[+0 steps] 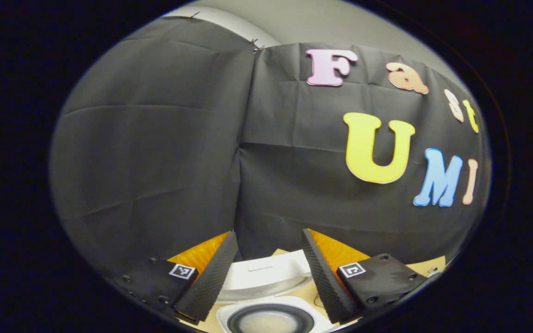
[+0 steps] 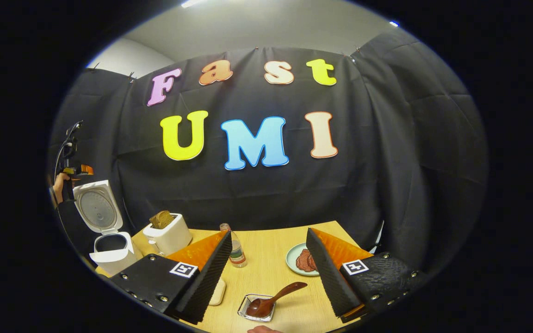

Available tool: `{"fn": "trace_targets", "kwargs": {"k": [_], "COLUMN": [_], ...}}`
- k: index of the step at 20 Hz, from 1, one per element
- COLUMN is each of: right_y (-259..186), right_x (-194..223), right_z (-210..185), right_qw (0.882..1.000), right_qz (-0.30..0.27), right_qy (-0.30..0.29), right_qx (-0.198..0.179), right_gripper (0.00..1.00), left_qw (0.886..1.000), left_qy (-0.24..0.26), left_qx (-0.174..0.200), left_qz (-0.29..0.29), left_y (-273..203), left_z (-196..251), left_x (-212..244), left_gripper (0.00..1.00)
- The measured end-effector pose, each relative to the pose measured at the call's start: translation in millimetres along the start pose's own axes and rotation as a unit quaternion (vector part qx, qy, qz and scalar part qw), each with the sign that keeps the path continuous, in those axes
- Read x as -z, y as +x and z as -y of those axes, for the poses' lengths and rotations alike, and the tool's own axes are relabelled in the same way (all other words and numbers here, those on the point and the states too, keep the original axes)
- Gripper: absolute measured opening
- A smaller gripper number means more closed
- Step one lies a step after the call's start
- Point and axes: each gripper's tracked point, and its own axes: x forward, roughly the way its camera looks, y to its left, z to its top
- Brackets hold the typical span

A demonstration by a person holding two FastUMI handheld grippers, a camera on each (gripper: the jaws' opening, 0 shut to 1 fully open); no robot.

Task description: Close the left gripper, press the button to open the rice cooker; take a wooden spoon from the chopstick holder with the right hand, scoop a spoonful of rice and pour it into the rice cooker, then put the wooden spoon back into the chopstick holder.

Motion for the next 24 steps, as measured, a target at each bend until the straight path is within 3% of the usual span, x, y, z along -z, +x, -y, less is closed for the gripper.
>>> {"fn": "trace_targets", "kwargs": {"k": [7, 16, 24], "right_y": [3.1, 1.3, -5.0], "right_x": [-5.7, -7.2, -8.8], "right_z": [-0.5, -24.9, -38.1], "right_qw": [1.0, 0.999, 0.997], "right_qz": [0.001, -0.003, 0.003], "right_qy": [0.0, -0.008, -0.032], "right_qx": [-0.004, -0.049, -0.075], "right_gripper": [0.98, 0.98, 0.98], "left_qw": [0.999, 0.999, 0.999], "left_qy": [0.016, 0.017, 0.014], "left_qx": [-0.038, -0.017, 0.005], "left_qz": [-0.035, -0.022, -0.031], "left_y": [26.9, -35.2, -97.3], "left_z": [-13.5, 9.6, 40.7], "left_x": [33.5, 54.9, 109.0], "left_gripper": [0.94, 0.89, 0.89]}}
